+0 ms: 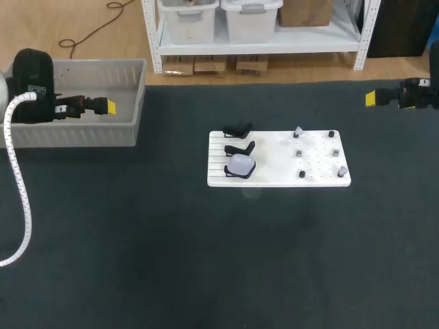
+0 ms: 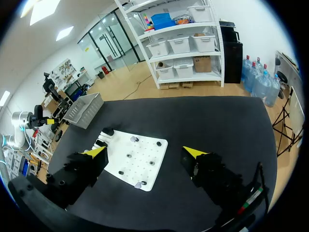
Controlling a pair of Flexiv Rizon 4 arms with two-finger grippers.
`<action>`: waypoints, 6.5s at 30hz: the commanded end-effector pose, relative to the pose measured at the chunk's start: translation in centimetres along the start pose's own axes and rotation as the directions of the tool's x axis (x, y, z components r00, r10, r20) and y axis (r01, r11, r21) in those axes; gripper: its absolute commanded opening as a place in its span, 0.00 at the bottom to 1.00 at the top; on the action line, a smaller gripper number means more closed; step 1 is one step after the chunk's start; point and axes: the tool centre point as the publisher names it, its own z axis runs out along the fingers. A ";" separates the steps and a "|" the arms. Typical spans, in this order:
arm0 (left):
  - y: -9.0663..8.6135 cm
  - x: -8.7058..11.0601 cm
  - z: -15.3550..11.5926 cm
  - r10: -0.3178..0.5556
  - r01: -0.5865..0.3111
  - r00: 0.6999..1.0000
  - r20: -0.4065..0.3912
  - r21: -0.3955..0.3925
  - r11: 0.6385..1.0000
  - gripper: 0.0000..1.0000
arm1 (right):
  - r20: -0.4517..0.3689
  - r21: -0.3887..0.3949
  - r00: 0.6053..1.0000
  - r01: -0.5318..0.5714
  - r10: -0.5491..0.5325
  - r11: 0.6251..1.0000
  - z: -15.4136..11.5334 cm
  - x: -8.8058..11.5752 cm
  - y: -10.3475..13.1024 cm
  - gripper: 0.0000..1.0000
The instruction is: Pick up each earbud case from the left stands, insert the matching earbuds, close the lid, and place the case in the box.
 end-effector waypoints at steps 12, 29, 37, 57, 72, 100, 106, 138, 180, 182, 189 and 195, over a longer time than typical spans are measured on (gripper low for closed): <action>-0.2 -0.1 -0.2 0.005 -0.005 1.000 0.000 0.019 1.000 1.00 | -0.001 -0.001 1.000 0.001 -0.001 1.000 0.0 0.0 0.0 1.00; -4.7 -0.4 -1.6 0.392 -0.412 0.911 0.129 0.312 0.856 1.00 | -0.001 -0.001 1.000 0.001 -0.001 1.000 0.0 0.0 0.0 1.00; -6.3 0.8 -0.4 0.565 -0.567 0.810 0.154 0.449 0.691 1.00 | -0.001 -0.001 1.000 0.001 -0.001 1.000 0.0 0.0 0.0 1.00; -10.5 5.1 4.9 0.758 -0.710 0.580 0.299 0.641 0.291 1.00 | -0.001 -0.001 1.000 0.001 -0.001 1.000 0.0 0.0 0.0 1.00; -12.9 8.6 10.1 0.772 -0.693 0.564 0.294 0.677 0.248 1.00 | -0.001 -0.001 1.000 0.001 -0.001 1.000 0.0 0.0 0.0 1.00; -16.7 11.7 15.6 0.744 -0.709 0.575 0.341 0.662 0.245 1.00 | -0.001 -0.001 1.000 0.001 -0.001 1.000 0.0 0.0 0.0 1.00; -16.8 11.4 16.9 0.740 -0.706 0.583 0.336 0.660 0.257 1.00 | -0.001 -0.001 1.000 0.001 -0.001 1.000 0.0 0.0 0.0 1.00; -17.2 11.1 19.9 0.690 -0.700 0.628 0.360 0.649 0.298 0.73 | -0.001 -0.001 1.000 0.001 -0.001 1.000 0.0 0.0 0.0 1.00; -17.9 10.6 21.2 0.714 -0.742 0.572 0.404 0.626 0.241 0.43 | -0.001 -0.001 1.000 0.001 -0.001 1.000 0.0 0.0 0.0 1.00; -18.0 10.6 21.2 0.713 -0.743 0.572 0.406 0.625 0.240 0.43 | -0.001 -0.001 1.000 0.001 -0.001 1.000 0.0 0.0 0.0 1.00; -18.1 10.7 20.7 0.707 -0.743 0.573 0.415 0.627 0.234 0.00 | -0.001 -0.001 1.000 0.001 -0.001 1.000 0.0 0.0 0.0 1.00; -18.3 10.2 19.5 0.687 -0.750 0.576 0.443 0.621 0.229 0.00 | -0.001 -0.001 1.000 0.001 -0.001 1.000 0.0 0.0 0.0 1.00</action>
